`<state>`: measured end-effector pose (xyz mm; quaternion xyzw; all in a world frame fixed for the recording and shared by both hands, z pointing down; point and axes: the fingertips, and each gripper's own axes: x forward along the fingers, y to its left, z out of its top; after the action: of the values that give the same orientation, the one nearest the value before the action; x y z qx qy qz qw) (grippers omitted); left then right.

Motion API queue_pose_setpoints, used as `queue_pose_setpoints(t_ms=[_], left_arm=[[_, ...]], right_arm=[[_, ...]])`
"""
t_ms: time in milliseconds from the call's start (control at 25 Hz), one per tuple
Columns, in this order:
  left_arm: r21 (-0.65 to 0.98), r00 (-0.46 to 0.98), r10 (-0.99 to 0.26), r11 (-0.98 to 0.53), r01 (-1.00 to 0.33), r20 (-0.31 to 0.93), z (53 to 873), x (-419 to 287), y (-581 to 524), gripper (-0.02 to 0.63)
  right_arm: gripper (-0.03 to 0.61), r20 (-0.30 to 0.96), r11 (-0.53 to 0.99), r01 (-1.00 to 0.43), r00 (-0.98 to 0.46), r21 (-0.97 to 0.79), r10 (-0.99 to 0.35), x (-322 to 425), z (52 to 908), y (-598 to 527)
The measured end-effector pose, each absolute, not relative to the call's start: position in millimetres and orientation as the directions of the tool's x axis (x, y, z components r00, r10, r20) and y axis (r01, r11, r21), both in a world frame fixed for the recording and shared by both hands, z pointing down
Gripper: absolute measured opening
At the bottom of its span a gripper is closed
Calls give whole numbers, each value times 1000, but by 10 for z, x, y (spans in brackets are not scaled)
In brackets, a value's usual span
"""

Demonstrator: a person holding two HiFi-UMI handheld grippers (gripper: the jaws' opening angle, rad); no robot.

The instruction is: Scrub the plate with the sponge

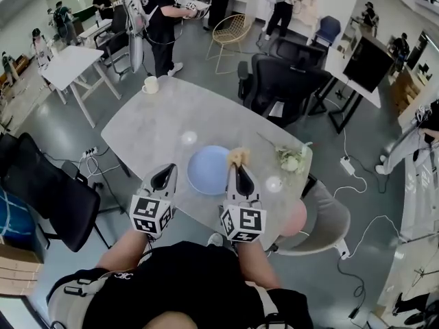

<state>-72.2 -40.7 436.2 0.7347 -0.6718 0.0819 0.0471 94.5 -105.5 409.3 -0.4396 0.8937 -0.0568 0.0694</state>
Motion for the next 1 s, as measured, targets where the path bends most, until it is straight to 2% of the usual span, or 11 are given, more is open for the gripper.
queue_pose_setpoints(t_ms=[400,1000], left_arm=[[-26,94,-966,-103,-994,240,4524,-734,-1116,5],[-22,338,-881,-365,-931,330,4928,-980,-2040,5]], right_arm=[[34,-13,600,-777,-609,-188,-793,969,4299,-1641],[34,33,435,-887,-445,-156,-895,762,4438,-1990]])
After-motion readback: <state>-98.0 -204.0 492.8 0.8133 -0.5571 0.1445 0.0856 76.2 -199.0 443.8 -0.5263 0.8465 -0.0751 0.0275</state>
